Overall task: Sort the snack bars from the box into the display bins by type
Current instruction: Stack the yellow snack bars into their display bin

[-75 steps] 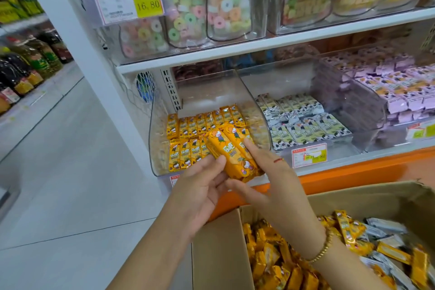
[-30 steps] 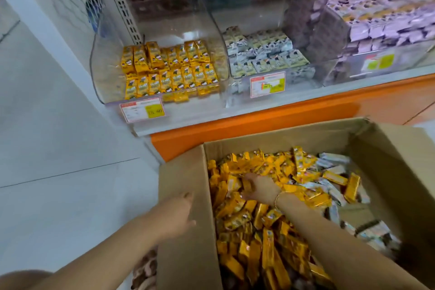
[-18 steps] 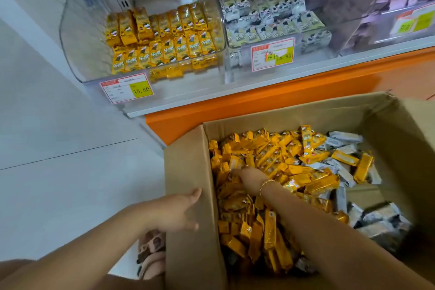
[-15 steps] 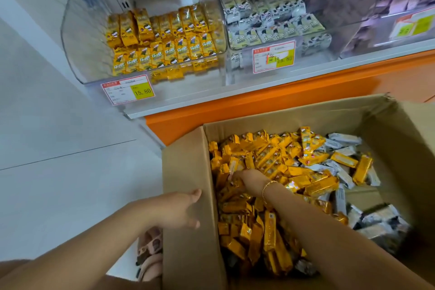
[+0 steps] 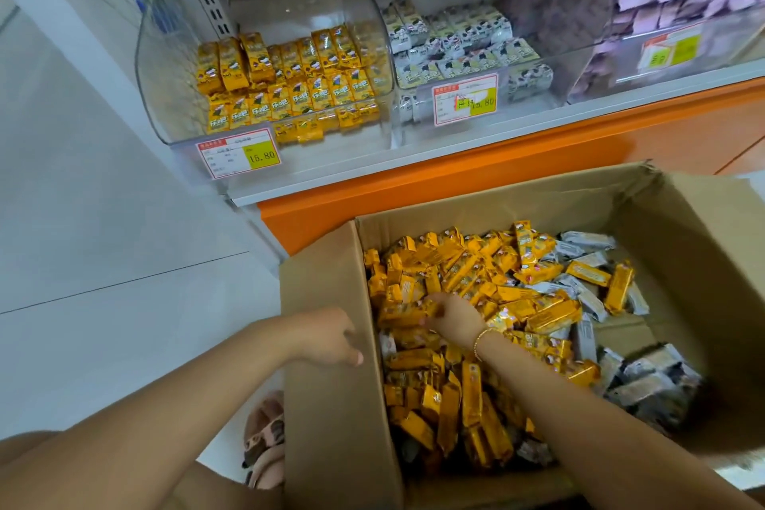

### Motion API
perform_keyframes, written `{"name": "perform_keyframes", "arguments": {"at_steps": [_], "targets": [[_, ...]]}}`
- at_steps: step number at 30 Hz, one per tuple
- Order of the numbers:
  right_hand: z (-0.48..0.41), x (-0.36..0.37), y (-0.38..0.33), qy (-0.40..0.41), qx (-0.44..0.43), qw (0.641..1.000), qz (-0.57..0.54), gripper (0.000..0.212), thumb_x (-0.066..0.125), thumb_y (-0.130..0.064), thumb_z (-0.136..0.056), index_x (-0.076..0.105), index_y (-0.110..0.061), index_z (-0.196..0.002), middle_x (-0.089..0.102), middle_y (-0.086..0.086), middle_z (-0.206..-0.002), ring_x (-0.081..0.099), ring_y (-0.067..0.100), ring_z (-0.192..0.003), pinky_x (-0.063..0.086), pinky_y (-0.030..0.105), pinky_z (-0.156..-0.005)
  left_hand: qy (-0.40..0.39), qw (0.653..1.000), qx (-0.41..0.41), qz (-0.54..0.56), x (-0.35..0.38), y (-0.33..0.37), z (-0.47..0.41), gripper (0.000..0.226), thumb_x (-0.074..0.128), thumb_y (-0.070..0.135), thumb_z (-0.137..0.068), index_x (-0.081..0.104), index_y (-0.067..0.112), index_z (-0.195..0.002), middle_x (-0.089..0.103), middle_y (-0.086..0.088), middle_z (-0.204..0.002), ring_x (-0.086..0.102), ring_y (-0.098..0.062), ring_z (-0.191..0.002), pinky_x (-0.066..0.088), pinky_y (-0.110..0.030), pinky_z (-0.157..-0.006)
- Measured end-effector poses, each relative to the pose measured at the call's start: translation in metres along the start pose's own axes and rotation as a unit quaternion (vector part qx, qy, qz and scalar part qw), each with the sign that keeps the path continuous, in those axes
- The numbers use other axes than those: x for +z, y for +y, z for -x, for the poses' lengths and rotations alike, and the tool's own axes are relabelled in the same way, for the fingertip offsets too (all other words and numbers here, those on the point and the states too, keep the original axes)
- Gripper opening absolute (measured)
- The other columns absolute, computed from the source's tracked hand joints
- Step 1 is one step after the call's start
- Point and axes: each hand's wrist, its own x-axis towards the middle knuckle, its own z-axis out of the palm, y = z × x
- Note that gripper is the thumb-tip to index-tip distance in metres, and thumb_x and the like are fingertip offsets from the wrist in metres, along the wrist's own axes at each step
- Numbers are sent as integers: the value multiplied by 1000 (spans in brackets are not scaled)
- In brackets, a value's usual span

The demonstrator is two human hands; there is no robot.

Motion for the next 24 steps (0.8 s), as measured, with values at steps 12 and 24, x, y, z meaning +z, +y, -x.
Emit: {"name": "perform_keyframes", "arguments": {"at_steps": [12, 24], "targets": [[104, -111, -125, -129, -224, 828, -497, 36, 59, -14, -86, 56, -9, -122, 69, 12, -104, 69, 25, -87, 60, 33, -72, 215, 674, 240, 665, -44, 27, 45, 33, 62, 13, -83, 63, 6, -115, 71, -8, -110, 67, -19, -102, 55, -29, -87], [114, -97, -174, 22, -446, 869, -211, 56, 74, -25, -81, 51, -33, -132, 58, -6, -130, 57, 12, -118, 48, 34, -100, 235, 485, 261, 801, -87, -6, 85, 42, 63, 16, -72, 63, 8, -113, 71, -15, -107, 72, -20, -80, 59, -35, -70]]}}
